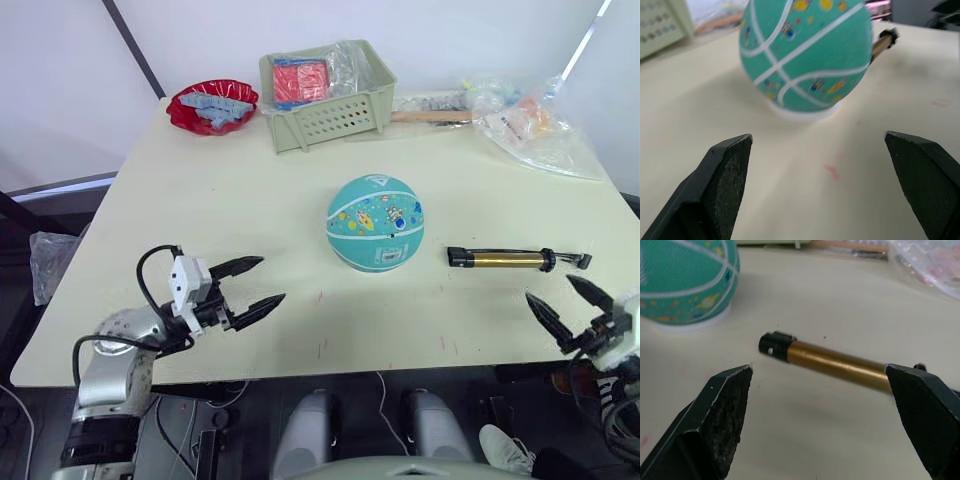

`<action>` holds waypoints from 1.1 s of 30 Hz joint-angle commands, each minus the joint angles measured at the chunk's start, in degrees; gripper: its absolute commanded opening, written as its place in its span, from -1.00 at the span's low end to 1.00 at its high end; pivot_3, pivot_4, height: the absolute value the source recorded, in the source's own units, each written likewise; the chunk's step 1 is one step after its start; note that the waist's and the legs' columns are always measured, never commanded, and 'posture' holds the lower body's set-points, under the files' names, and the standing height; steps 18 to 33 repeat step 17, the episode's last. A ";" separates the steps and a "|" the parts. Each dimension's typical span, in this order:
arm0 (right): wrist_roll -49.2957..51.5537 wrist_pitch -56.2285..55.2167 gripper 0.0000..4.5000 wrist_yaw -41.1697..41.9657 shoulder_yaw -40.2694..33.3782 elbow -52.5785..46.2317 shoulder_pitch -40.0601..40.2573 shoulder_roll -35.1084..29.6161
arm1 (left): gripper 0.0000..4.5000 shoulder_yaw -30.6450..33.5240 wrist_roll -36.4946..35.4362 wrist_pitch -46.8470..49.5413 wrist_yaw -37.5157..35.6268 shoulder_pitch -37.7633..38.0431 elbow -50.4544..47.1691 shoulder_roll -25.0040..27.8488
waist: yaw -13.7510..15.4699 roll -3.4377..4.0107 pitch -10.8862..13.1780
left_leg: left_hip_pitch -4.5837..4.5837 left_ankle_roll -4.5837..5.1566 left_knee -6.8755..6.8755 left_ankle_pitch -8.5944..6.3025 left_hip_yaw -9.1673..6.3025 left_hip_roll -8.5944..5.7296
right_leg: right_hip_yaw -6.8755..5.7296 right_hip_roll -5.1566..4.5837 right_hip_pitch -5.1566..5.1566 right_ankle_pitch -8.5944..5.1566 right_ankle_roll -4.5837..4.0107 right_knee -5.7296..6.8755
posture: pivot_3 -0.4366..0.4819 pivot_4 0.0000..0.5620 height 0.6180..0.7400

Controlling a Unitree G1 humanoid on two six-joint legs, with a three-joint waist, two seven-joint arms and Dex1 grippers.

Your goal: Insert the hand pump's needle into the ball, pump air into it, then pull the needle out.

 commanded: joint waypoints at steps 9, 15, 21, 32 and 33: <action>1.62 -14.13 0.96 15.28 -2.64 20.99 -1.36 -5.89 | 1.00 2.72 5.14 -2.06 5.63 5.79 3.55 1.81 | 0.00 -0.04 -0.03 | 0.13 -0.01 -0.01 -0.01 0.18 0.08 | 0.17 -0.08 0.05 0.00 -0.01 0.01 | -0.05 -0.47 0.96; 1.85 -17.12 0.96 17.84 -2.79 27.16 -3.65 -6.92 | 1.00 2.10 6.73 -3.04 7.54 6.29 4.32 1.75 | 0.00 -0.09 -0.09 | 0.47 0.07 -0.06 -0.09 -0.05 -0.10 | -0.15 -0.49 0.48 -0.13 0.11 -0.02 | -0.05 -0.47 0.96; 2.05 -17.67 0.96 18.54 -2.75 28.22 -4.11 -6.99 | 1.00 1.94 7.52 -3.95 7.99 6.33 4.70 1.58 | 0.02 -0.09 -0.09 | 0.45 0.05 -0.11 -0.11 -0.25 -0.14 | -0.33 -0.54 0.52 -0.14 0.10 -0.02 | -0.05 -0.47 0.96; 2.05 -17.67 0.96 18.54 -2.75 28.22 -4.11 -6.99 | 1.00 1.94 7.52 -3.95 7.99 6.33 4.70 1.58 | 0.02 -0.09 -0.09 | 0.45 0.05 -0.11 -0.11 -0.25 -0.14 | -0.33 -0.54 0.52 -0.14 0.10 -0.02 | -0.05 -0.47 0.96; 2.05 -17.67 0.96 18.54 -2.75 28.22 -4.11 -6.99 | 1.00 1.94 7.52 -3.95 7.99 6.33 4.70 1.58 | 0.02 -0.09 -0.09 | 0.45 0.05 -0.11 -0.11 -0.25 -0.14 | -0.33 -0.54 0.52 -0.14 0.10 -0.02 | -0.05 -0.47 0.96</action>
